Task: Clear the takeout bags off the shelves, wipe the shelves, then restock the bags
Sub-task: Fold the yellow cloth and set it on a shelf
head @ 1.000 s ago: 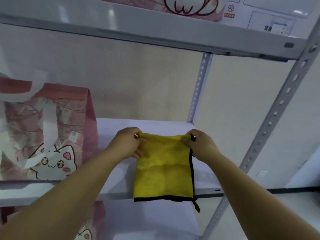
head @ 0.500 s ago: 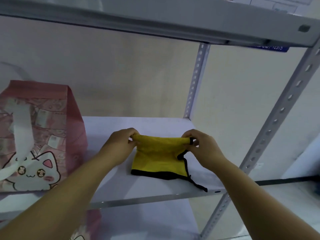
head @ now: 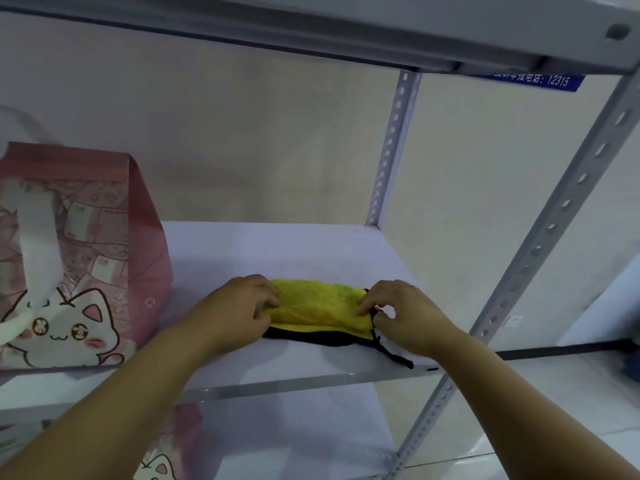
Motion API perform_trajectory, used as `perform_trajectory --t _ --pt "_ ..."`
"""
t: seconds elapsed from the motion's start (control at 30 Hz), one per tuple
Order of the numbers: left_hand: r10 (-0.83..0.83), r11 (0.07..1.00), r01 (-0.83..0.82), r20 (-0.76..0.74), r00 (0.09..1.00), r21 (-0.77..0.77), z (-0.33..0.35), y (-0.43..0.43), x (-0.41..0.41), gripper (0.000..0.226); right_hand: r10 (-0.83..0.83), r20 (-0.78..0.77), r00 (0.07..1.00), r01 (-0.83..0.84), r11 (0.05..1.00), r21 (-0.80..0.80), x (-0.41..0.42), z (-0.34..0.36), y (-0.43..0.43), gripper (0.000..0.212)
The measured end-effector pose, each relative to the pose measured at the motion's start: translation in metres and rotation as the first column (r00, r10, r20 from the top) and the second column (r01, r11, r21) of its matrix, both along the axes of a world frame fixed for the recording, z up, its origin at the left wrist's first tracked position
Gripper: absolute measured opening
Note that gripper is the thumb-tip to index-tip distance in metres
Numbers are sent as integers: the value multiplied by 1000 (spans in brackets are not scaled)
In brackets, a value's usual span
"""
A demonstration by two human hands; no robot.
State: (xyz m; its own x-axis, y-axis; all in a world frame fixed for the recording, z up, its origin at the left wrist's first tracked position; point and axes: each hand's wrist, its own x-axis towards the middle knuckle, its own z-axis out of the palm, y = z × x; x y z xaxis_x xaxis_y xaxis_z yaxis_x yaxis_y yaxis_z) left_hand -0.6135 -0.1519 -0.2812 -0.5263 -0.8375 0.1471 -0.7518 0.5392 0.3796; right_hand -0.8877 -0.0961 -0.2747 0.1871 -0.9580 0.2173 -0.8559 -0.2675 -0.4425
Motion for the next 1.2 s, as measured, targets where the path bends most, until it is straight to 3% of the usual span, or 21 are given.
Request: perform_trajectory --t 0.1,0.13,0.2,0.27,0.33,0.5,0.67,0.8,0.97,1.2 --pt "-11 1000 11 20 1000 -18 3 -3 -1 51 -111 125 986 101 991 83 8 15 -4 14" --pt "-25 999 26 39 999 -30 3 -3 -1 51 -138 90 986 133 989 67 10 17 -8 12" --pt "-42 999 43 63 997 -22 1 -3 -2 43 -138 -60 989 141 988 62 13 17 -18 24" --pt "-42 999 42 51 998 -13 1 -3 -3 35 -73 -135 988 99 975 198 17 16 -26 45" --pt "-24 999 27 71 997 -39 1 -4 -5 32 -18 -142 990 63 945 322 22 16 -29 53" --pt "136 972 -122 60 989 -201 -5 -9 -15 26 -62 -96 993 93 925 367 25 24 -17 57" --pt "21 999 -24 -80 997 -39 -8 -5 -38 26 -271 -86 959 284 912 295 19 18 5 54" --pt "-76 993 87 -130 989 77 -9 8 -65 26 -396 -203 895 435 875 211 14 8 22 45" --pt "-234 971 235 -30 972 42 -14 22 -100 20 -475 -308 824 531 838 129 3 8 44 37" --pt "-253 967 253 13 967 36 -12 37 -127 10 -525 -426 737 589 807 25 1 17 64 21"
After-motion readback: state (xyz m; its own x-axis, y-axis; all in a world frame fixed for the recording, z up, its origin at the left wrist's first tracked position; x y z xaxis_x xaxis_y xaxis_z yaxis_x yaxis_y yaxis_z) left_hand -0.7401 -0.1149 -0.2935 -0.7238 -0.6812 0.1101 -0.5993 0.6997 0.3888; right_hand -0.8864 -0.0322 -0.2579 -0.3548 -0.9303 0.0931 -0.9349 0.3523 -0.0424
